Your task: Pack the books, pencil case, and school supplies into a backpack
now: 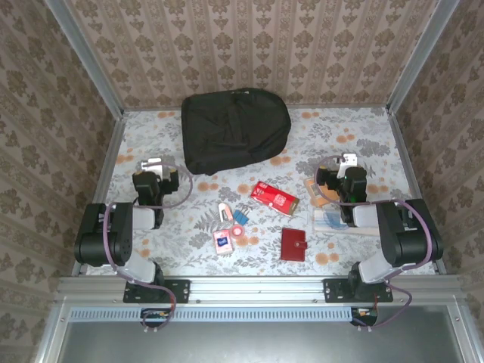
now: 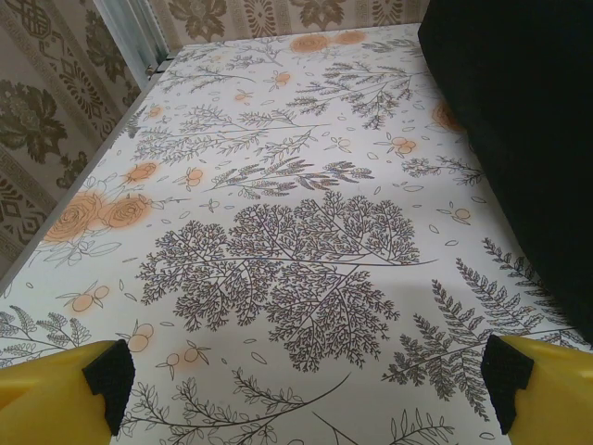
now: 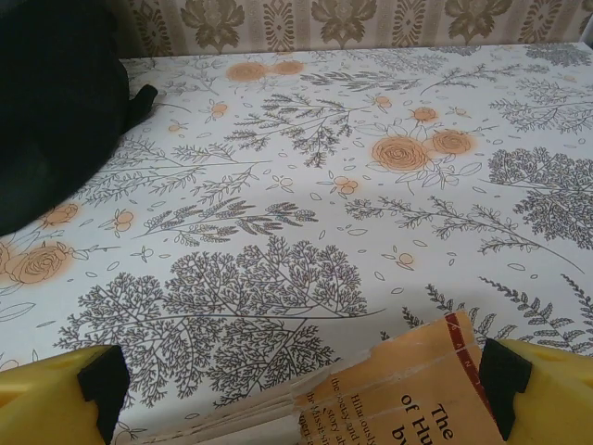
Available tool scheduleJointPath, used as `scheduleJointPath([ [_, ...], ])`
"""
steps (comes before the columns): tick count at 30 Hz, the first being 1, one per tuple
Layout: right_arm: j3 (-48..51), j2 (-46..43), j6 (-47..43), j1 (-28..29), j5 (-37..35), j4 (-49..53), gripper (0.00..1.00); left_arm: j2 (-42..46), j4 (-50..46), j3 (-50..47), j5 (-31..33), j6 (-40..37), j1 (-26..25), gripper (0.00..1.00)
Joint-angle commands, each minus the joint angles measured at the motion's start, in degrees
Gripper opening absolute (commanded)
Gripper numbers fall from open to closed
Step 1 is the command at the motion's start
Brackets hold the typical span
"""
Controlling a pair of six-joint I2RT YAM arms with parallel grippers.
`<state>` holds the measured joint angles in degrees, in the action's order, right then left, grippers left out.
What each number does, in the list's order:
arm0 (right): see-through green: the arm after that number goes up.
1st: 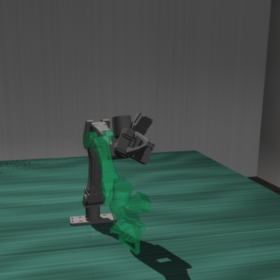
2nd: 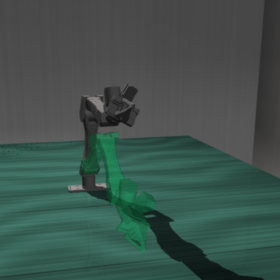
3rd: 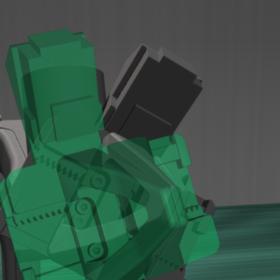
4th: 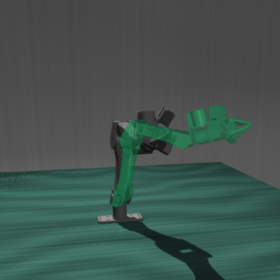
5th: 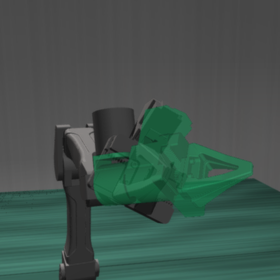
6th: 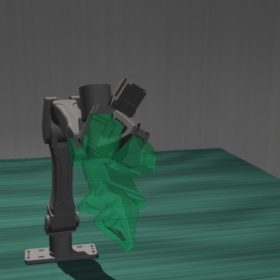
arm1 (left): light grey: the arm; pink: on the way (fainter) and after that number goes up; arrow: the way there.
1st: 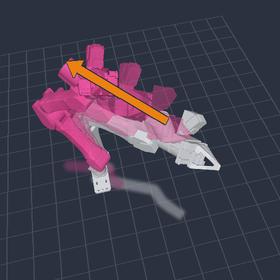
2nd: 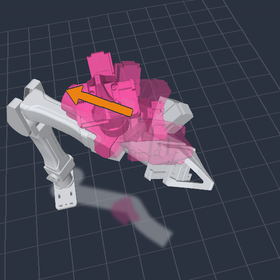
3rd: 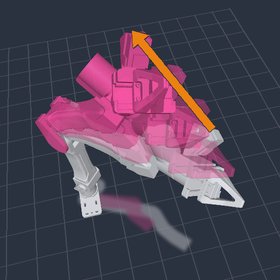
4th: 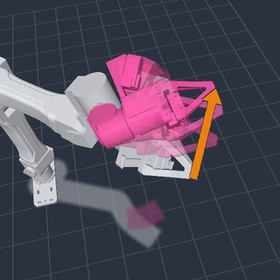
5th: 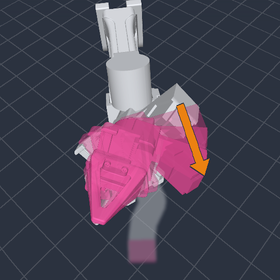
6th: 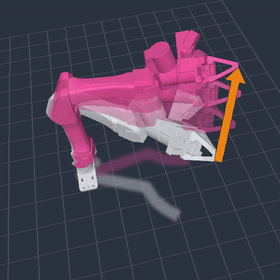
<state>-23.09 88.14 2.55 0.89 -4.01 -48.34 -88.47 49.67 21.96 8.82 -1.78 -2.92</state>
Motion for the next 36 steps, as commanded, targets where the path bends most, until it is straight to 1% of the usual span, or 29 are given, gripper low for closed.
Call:
scheduleJointPath([
  [1, -1.08, -0.04, -0.79, -0.36, 1.19, 0.38, 1.0, 0.36, 0.88, 0.6, -0.65, -0.33, 0.45, 1.0],
  [9, -1.14, -0.03, -0.79, -0.36, 1.05, 0.39, 1.0, 0.36, 0.92, 0.64, -0.5, -0.33, 0.37, 1.0],
  [12, -1.08, -0.06, -0.79, -0.3, 1.07, 0.4, 1.0, 0.16, 2.24, 0.09, 0.9, -1.73, -1.2, 1.0],
  [27, -0.42, -0.35, -0.7, -0.25, 0.94, -0.42, 1.0, 0.34, 2.0, 0.07, 1.17, -1.71, -1.45, 1.0],
  [29, -0.14, -0.51, -0.65, -0.27, 1.1, -0.77, 1.0, 0.57, 3.06, -0.54, 2.37, -1.95, -1.84, 1.0],
  [31, -0.28, -0.77, -1.14, -0.35, 2.75, -0.61, 1.0, 2.55, 2.18, -0.83, 4.25, -1.91, -2.43, 1.0],
  [32, -0.63, -1.76, -1.86, -0.22, 4.14, 0.68, 1.0, 4.41, 0.76, -1.03, 5.09, -2.53, -3.05, 1.0],
  [33, -1.5, -4.34, -2.94, 0.17, 5.78, 4.35, 1.0, 7.12, -1.48, -0.81, 5.98, -3.5, -4.07, 1.0],
  [34, -2.89, -7.17, -4.0, 1.05, 5.8, 9.24, 1.0, 9.56, -3.91, -0.49, 6.33, -4.7, -5.32, 1.0],
  [36, -6.23, -13.48, -6.17, 4.35, 2.71, 18.07, 1.0, 15.34, -8.45, 0.88, 7.21, -9.43, -9.76, 1.0],
])
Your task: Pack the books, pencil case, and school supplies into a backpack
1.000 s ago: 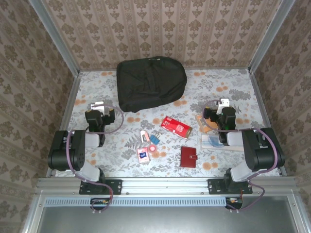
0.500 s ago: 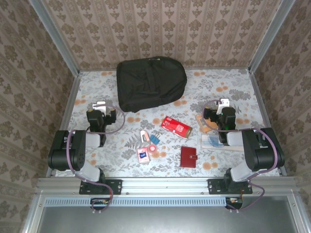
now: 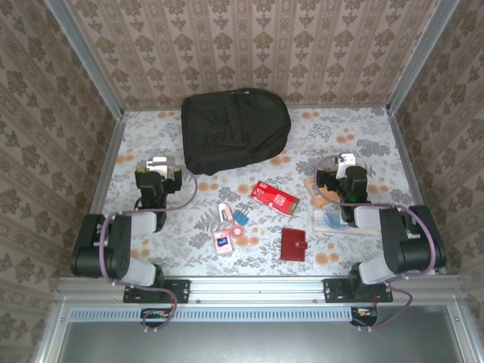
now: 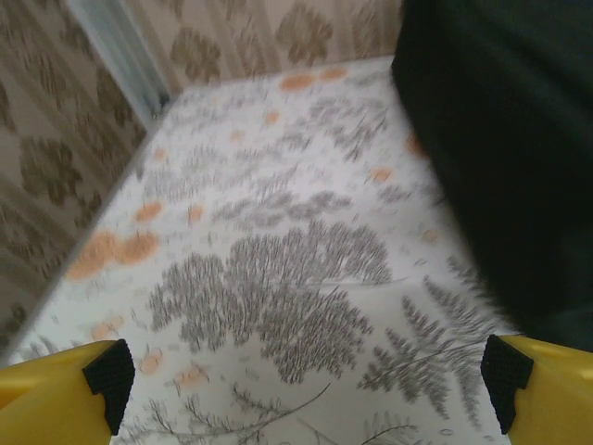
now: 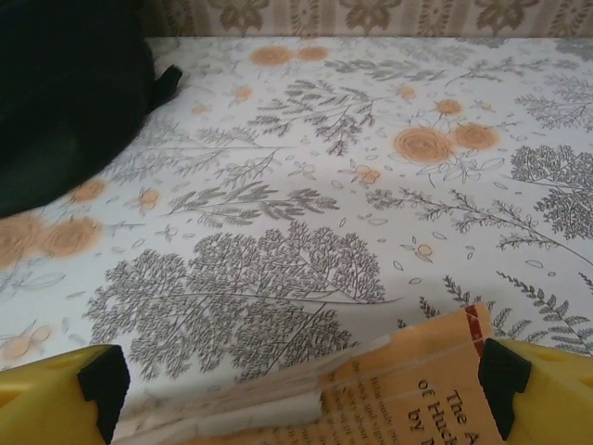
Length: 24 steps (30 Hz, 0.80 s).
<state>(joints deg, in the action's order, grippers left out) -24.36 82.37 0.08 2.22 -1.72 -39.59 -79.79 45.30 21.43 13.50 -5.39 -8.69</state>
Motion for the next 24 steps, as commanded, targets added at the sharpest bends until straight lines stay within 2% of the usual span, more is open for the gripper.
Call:
scheduleJointPath([
  [1, -5.39, -10.48, -3.85, 4.58, -0.68, 10.8, 1.0, 9.39, -5.26, 1.98, 2.92, -7.37, -6.19, 1.0],
  [3, -6.07, -17.72, -4.76, 9.13, -2.61, 14.86, 1.0, 15.93, -11.77, 5.1, 2.63, -8.07, -10.77, 1.0],
  [7, -9.38, -28.75, -4.39, 19.65, -4.06, 25.34, 1.0, 26.85, -27.55, 11.3, -1.46, 1.54, -16.73, 1.0],
  [10, -12.92, -35.25, -4.54, 27.87, -5.65, 34.28, 1.0, 31.23, -40.58, 17.06, 2.45, 10.37, -23.48, 1.0],
  [13, -20.06, -39.56, -4.27, 34.15, -8.92, 44.85, 1.0, 29.56, -57.74, 27.34, 5.83, 9.44, -32.22, 1.0],
  [15, -27.13, -39.31, 1.54, 35.62, -13.65, 53.1, 1.0, 26.5, -68.27, 34.97, 12.79, 12.14, -36.68, 1.0],
  [17, -33.88, -37.28, 5.43, 35.66, -13.03, 61.94, 1.0, 23.57, -79.71, 42.2, 11.7, 17.42, -36.23, 1.0],
  [18, -37.87, -35.49, 7.9, 35.66, -12.35, 67.91, 1.0, 21.99, -86.53, 45.94, 12.75, 21.65, -35.46, 1.0],
  [19, -40.79, -34.3, 10.54, 35.66, -12.42, 73.46, 1.0, 21.09, -89.17, 47.46, 15.45, 25.68, -34.69, 1.0],
  [20, -43.38, -33.21, 12.68, 35.53, -12.66, 79.64, 1.0, 20.81, -88.19, 47.3, 15.79, 28.85, -33.21, 1.0],
  [21, -45.49, -32.64, 12.53, 35.41, -11.27, 82.2, 1.0, 21.21, -84.77, 45.84, 11.47, 27.72, -31.51, 1.0],
  [22, -46.44, -32.81, 12.34, 35.31, -10.73, 82.53, 1.0, 21.51, -81.85, 43.95, 8.0, 28.11, -29.99, 1.0],
  [23, -44.42, -33.95, 15.95, 34.83, -13.68, 80.28, 1.0, 21.01, -80.29, 43.93, 5.57, 30.31, -28.19, 1.0],
  [24, -42.24, -34.92, 19.24, 33.62, -13.39, 77.63, 1.0, 19.75, -79.74, 44.76, 2.7, 31.62, -26.7, 1.0],
])
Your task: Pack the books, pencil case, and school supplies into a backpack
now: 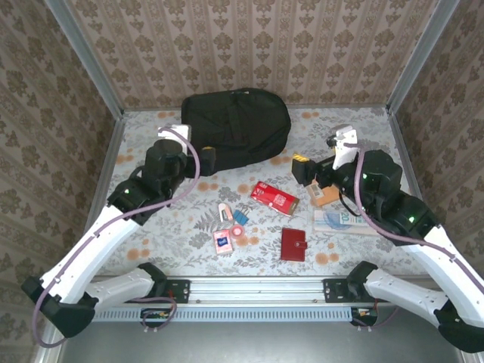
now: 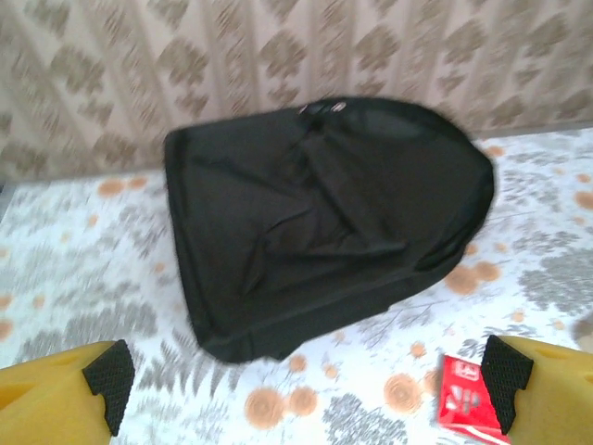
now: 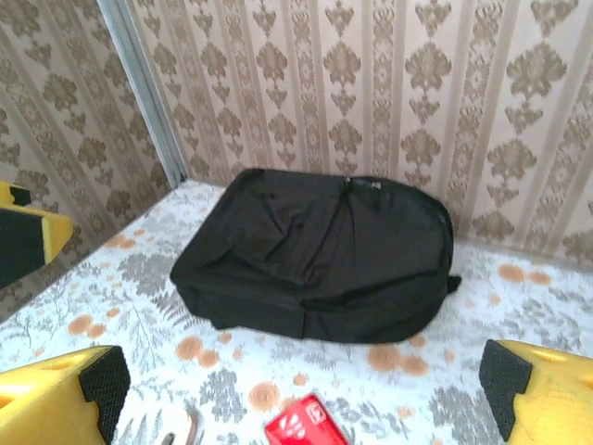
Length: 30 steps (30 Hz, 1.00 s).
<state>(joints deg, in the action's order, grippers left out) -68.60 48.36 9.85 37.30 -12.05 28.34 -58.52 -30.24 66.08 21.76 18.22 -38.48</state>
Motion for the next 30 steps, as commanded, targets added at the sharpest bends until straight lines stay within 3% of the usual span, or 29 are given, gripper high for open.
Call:
scheduleJointPath([
  [1, 4.39, -1.87, 11.51, -3.77, 2.12, 6.6, 1.0, -4.15, -4.73, 2.03, -9.41, 9.42, 5.06, 1.0],
  [5, 1.75, 6.69, 15.51, -10.95, 19.19, 10.54, 1.0, -18.64, -10.81, 14.0, -15.6, 9.84, 6.31, 1.0],
  [7, -0.24, 10.97, 17.09, -11.63, 17.88, 13.59, 1.0, -24.63, -12.08, 18.66, -16.62, 11.41, 6.4, 1.0],
  [12, 3.26, 13.41, 21.28, -11.76, 13.23, 8.72, 1.0, -39.51, -15.97, 30.38, -18.58, 16.02, 7.63, 0.97],
  [15, 4.08, 16.22, 21.81, -13.17, 17.53, 5.12, 1.0, -48.24, -18.46, 38.63, -18.71, 17.2, 7.37, 0.93],
  [20, 4.68, 19.49, 24.32, -13.21, 18.47, 2.78, 0.99, -61.82, -25.92, 54.48, -15.43, 18.55, 7.36, 0.88],
  [27, 10.73, 17.98, 24.36, -13.22, 21.73, -3.62, 0.97, -68.5, -18.74, 56.06, -20.47, 20.06, 10.07, 0.74],
  [30, 13.74, 16.88, 24.34, -13.22, 23.63, -5.95, 0.96, -68.57, -12.17, 53.02, -25.04, 21.82, 11.54, 0.73],
])
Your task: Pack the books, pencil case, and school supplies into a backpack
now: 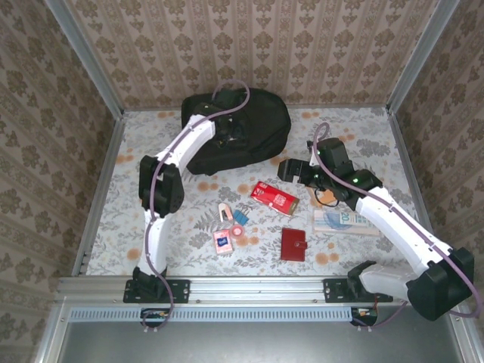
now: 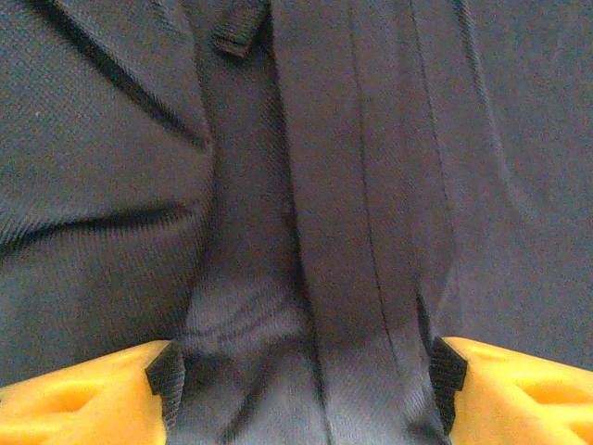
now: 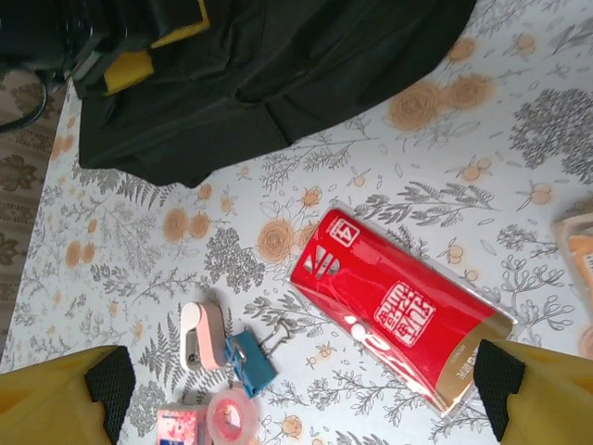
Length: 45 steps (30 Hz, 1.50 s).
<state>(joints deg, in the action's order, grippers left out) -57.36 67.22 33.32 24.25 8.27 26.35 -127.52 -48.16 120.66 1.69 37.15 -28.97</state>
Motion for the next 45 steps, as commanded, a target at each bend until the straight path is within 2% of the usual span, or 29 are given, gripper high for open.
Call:
scheduleJointPath([
  [1, 3.27, -2.02, 0.78, -0.14, 3.5, -4.32, 0.95, 0.41, 7.74, -2.32, -6.45, 3.28, 2.21, 0.73],
  [4, 5.0, -1.57, 0.29, -0.12, 3.68, -4.5, 0.93, -0.73, 11.98, -2.69, -11.37, 4.0, 2.31, 0.72],
  [13, 8.36, -1.74, -0.08, -0.17, 4.14, -5.98, 0.9, -2.62, 15.36, -2.82, -14.72, 4.53, 1.82, 0.62],
  [22, 7.68, -1.83, -0.27, -0.17, 3.73, -5.27, 0.89, -1.63, 16.35, -6.71, -14.01, 6.87, 1.9, 0.66],
  [28, 8.09, -0.96, 0.38, -0.11, 4.01, -5.96, 0.87, -2.33, 21.0, -7.15, -18.53, 9.59, 1.79, 0.63],
  [30, 8.25, -0.78, 0.56, -0.17, 4.59, -6.12, 0.85, -2.96, 21.35, -5.89, -19.0, 8.83, 1.65, 0.59],
  [36, 8.76, -1.54, 0.57, -0.16, 4.86, -6.14, 0.8, -5.2, 16.99, -0.99, -17.21, 3.55, 1.8, 0.21],
  [43, 7.58, -1.56, 0.0, -0.16, 2.32, -4.55, 0.8, -5.08, 12.86, -0.14, -15.82, -0.76, 2.17, 0.03],
  [45, 7.42, -1.81, 0.37, -0.17, -0.77, -3.71, 0.81, -4.28, 12.93, -0.68, -15.94, -1.83, 2.17, 0.0],
])
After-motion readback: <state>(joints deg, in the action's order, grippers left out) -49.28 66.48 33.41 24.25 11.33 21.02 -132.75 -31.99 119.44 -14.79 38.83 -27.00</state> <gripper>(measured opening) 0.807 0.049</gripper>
